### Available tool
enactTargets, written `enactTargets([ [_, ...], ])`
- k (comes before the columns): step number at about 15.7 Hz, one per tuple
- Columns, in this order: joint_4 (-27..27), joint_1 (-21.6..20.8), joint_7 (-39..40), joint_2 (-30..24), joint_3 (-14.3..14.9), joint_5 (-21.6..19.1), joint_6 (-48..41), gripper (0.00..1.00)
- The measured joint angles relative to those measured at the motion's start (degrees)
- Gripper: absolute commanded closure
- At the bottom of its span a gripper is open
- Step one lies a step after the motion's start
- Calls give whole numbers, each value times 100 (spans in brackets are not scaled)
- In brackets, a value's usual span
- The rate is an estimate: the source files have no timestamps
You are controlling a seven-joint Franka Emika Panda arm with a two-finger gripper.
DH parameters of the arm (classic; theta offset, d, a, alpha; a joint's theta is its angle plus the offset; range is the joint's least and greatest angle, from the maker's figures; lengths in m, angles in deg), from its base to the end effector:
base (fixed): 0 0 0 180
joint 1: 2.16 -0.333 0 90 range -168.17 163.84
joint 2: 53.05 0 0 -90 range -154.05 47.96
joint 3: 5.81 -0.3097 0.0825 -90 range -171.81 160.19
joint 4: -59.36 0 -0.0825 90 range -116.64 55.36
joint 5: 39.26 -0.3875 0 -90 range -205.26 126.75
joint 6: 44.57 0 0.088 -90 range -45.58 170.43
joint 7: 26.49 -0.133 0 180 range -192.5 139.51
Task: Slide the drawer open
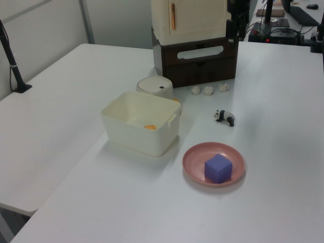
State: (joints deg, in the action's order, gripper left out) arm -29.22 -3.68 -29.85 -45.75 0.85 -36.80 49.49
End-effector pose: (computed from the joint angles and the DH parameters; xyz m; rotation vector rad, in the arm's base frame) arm 0.5961 -0.0555 0.5370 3.0762 -0.2218 -0.0491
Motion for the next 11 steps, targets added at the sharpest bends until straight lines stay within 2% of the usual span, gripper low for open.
enactTargets([
  [11,0,0,81,51,0,0,196,0],
])
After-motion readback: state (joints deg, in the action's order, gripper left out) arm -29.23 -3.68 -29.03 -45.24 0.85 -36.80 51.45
